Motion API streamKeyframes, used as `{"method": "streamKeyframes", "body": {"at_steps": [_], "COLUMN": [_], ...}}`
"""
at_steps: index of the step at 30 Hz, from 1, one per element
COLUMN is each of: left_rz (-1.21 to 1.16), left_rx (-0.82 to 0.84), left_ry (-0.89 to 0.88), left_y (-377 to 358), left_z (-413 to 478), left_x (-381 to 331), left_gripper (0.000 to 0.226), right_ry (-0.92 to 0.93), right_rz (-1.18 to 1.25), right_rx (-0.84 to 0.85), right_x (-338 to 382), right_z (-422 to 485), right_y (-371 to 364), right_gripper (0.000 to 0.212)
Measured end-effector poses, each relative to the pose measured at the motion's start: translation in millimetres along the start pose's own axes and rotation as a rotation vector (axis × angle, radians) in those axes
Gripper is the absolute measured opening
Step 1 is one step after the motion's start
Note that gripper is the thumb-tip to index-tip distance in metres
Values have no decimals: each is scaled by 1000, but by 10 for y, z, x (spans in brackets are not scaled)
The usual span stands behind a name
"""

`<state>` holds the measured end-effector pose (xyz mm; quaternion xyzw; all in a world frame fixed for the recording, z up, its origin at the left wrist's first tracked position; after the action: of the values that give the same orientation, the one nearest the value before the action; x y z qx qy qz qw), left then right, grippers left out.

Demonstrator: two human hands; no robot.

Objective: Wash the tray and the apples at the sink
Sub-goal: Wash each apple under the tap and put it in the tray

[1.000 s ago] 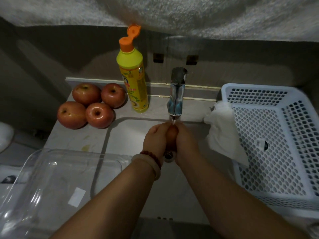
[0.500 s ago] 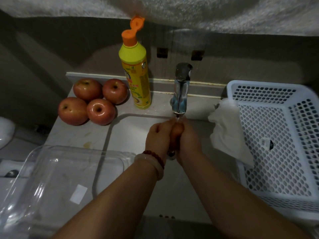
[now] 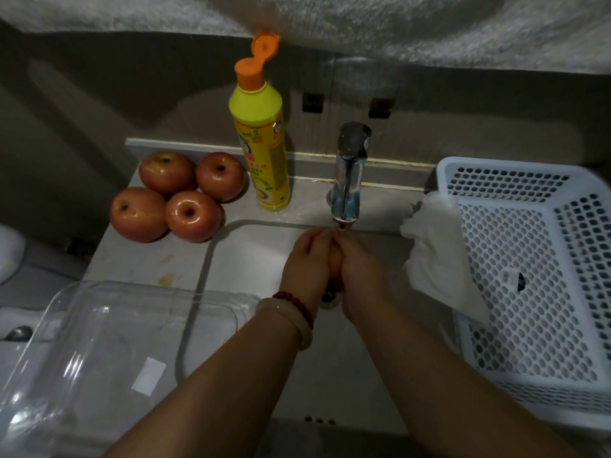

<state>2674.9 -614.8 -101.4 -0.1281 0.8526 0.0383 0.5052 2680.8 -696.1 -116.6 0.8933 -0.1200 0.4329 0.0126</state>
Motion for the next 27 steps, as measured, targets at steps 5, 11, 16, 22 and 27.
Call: {"method": "streamKeyframes", "body": {"at_steps": [5, 11, 16, 22, 27], "left_rz": [-178, 33, -116, 34, -18], "left_rx": [69, 8, 96, 89, 80], "left_ry": [332, 53, 139, 12, 37], "left_y": [9, 30, 20, 10, 22], "left_z": [2, 20, -46, -24, -4], "left_x": [54, 16, -16, -14, -11], "left_gripper": [41, 20, 26, 24, 25], "right_ry": [539, -254, 330, -118, 338], "right_rz": [-229, 124, -90, 246, -163], "right_rx": [-65, 102, -13, 35, 27], "right_x": [-27, -77, -35, -92, 29], "right_z": [-116, -33, -22, 15, 32], "right_y": [20, 4, 35, 31, 9], "right_gripper": [19, 28, 22, 33, 14]}}
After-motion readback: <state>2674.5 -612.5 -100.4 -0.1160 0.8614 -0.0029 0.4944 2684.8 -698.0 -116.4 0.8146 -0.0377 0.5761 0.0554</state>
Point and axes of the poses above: each hand's wrist, its own z-axis towards the middle knuckle, its own y-axis out of the back of the hand, x = y × z, the point moved 3 cm from there along z, towards the middle knuckle, and after that the axes turned 2 degrees about -z, right-handed, at the moved point
